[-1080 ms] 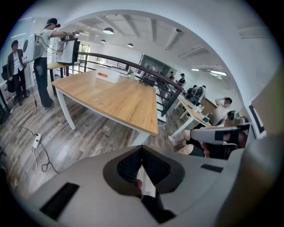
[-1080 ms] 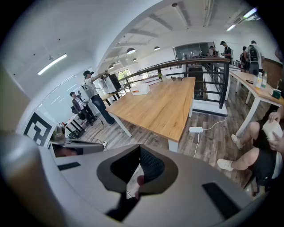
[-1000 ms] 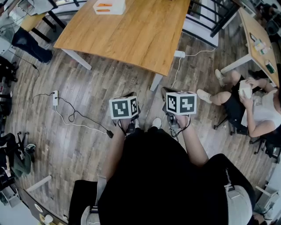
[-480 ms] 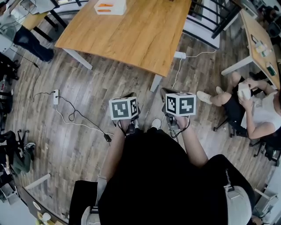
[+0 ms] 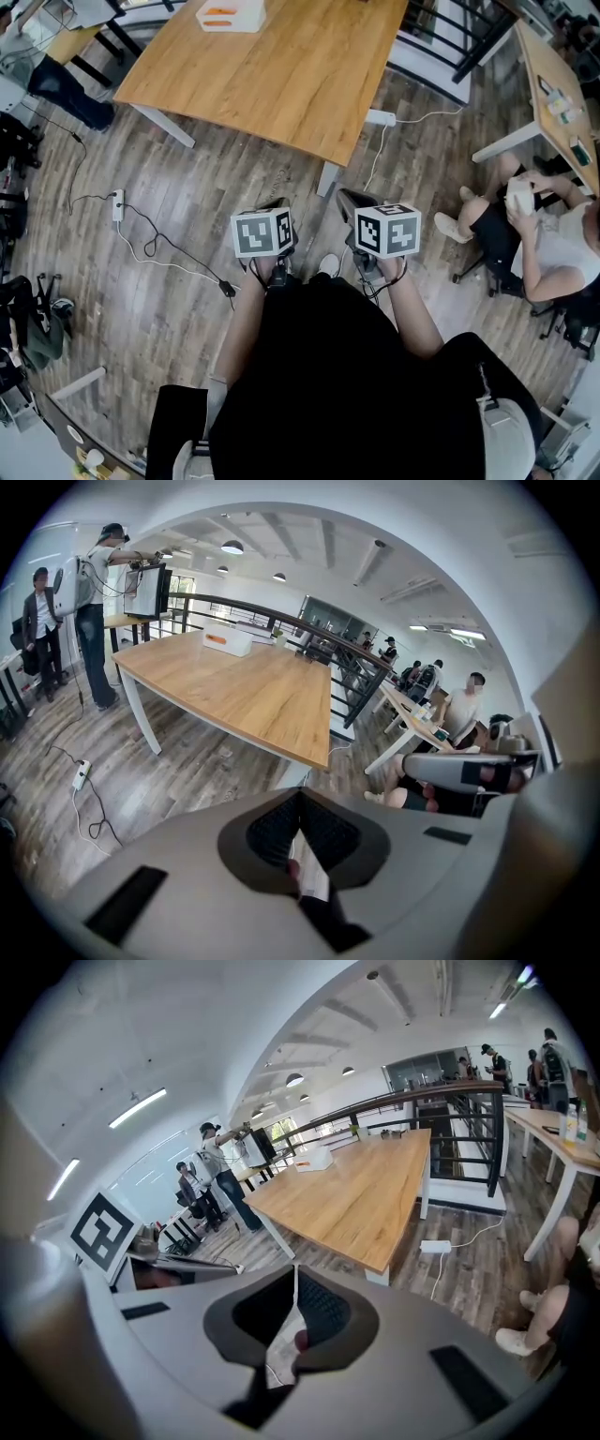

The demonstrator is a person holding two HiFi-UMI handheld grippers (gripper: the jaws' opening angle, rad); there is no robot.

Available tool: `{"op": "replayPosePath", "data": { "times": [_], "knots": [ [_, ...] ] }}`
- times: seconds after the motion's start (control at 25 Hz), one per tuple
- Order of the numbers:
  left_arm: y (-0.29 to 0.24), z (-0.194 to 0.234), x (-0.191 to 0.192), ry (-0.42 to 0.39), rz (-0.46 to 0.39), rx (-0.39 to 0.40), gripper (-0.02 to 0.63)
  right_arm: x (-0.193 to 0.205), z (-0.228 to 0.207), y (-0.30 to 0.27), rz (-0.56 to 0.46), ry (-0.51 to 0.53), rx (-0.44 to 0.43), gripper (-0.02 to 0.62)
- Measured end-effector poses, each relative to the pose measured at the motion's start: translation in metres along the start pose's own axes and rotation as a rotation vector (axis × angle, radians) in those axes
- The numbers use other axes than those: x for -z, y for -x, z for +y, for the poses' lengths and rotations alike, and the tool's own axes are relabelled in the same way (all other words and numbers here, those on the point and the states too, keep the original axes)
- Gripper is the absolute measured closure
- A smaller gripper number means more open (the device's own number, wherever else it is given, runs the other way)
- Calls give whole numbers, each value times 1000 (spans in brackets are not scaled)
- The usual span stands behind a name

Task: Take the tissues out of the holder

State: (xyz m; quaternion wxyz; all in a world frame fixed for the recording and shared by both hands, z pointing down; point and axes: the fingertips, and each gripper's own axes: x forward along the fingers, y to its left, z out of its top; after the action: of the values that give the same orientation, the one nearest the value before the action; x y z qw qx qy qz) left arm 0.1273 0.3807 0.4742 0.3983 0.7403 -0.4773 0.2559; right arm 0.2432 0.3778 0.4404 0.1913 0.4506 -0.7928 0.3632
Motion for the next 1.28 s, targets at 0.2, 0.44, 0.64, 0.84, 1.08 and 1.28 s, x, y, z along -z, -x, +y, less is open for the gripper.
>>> {"op": "replayPosePath", "data": {
  "times": [0.2,0.44,0.64,0.84,1.08,1.28],
  "knots": [
    [-8,-14,-4,-2,-6,-13,595,1,-8,4,11,13,-47,580],
    [-19,-23,-3,4,-16,-33,595,4,-17,2,40,41,-78,563],
    [-24,-25,-6,14,-17,-57,595,-1,-21,0,37,40,-124,500],
    [-28,-25,-9,29,-19,-63,595,-6,-24,-5,43,50,-143,497],
    [-32,-16,-10,50,-25,-71,595,-8,-21,-14,59,63,-158,497],
    [-36,-1,-18,58,-28,-77,595,-14,-17,-28,71,75,-165,497]
  ]
}}
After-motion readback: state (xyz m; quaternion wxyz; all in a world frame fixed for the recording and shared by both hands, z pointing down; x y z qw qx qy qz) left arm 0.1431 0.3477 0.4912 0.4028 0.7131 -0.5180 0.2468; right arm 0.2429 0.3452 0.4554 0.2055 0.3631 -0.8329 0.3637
